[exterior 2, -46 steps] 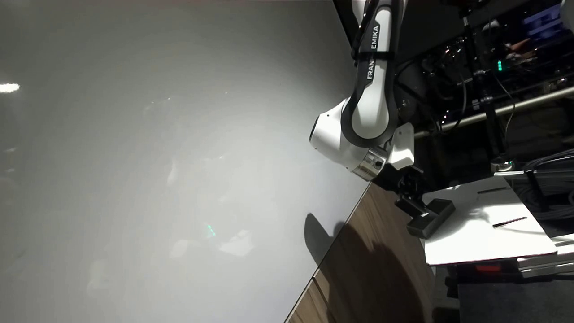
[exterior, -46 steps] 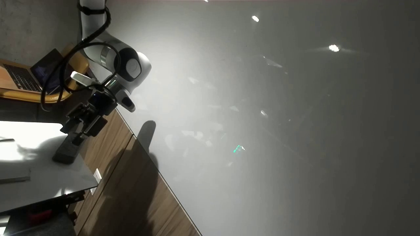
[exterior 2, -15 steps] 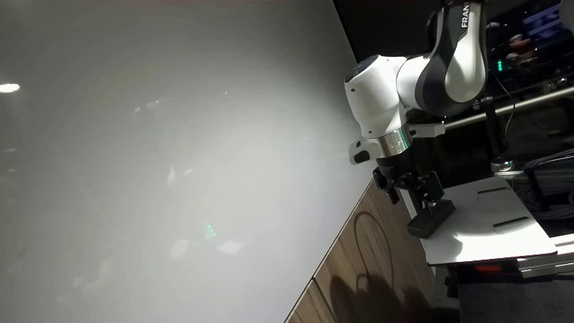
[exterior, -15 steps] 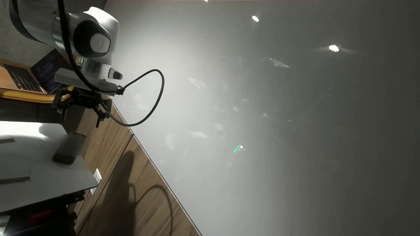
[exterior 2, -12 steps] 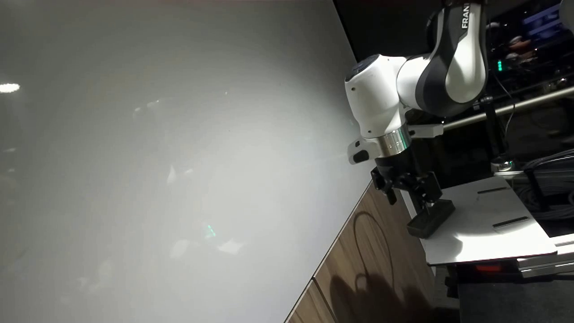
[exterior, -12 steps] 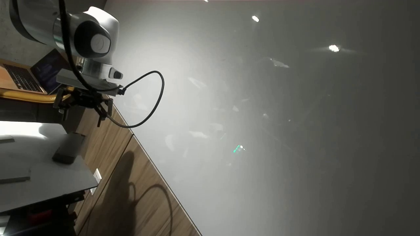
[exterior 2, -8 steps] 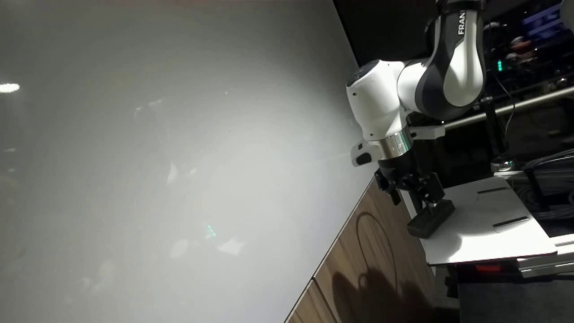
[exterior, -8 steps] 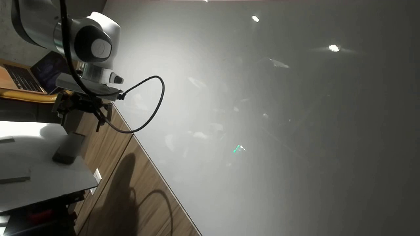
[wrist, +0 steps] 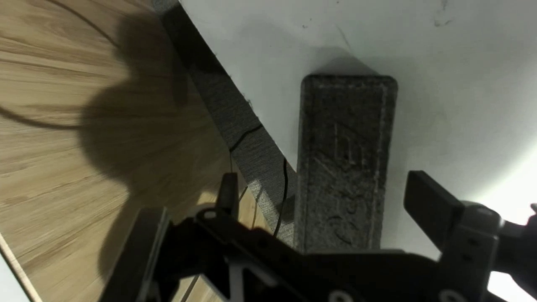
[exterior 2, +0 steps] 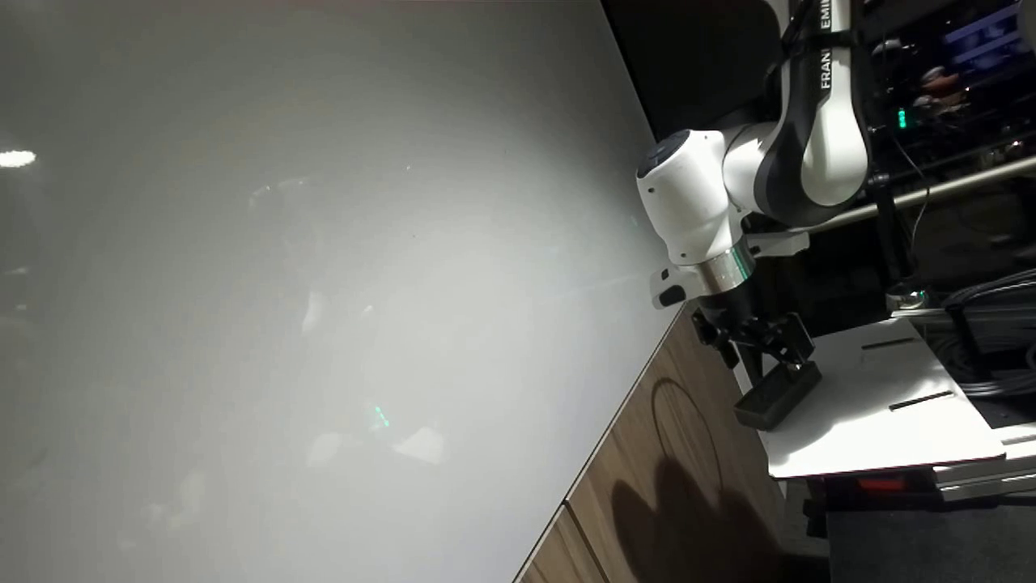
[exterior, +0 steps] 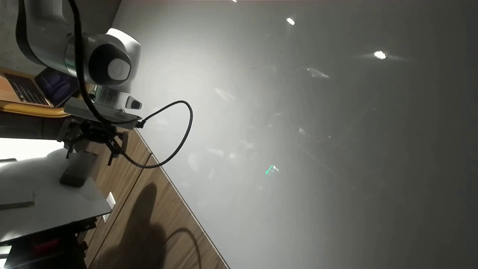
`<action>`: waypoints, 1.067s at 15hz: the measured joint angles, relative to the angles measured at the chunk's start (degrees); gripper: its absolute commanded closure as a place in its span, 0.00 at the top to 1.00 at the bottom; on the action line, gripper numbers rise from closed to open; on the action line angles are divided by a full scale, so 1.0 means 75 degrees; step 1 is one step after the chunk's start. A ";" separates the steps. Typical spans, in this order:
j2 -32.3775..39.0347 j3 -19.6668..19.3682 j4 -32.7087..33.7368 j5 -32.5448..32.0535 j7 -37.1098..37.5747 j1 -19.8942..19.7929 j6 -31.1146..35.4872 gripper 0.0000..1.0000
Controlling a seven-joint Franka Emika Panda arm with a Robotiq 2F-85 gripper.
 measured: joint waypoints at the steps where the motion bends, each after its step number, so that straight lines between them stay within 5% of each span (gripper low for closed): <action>1: 0.0051 -0.0015 0.0001 -0.0038 0.0001 -0.0012 0.0020 1.00; 5: 0.0243 -0.0018 0.0001 -0.0062 0.0001 -0.0006 0.0217 1.00; 8: 0.0363 -0.0018 0.0001 -0.0076 0.0006 -0.0007 0.0301 0.71; 14: 0.0477 -0.0018 0.0006 -0.0116 0.0158 -0.0012 0.0316 0.31; 16: 0.0458 -0.0018 0.0020 -0.0120 0.0415 -0.0007 0.0316 0.29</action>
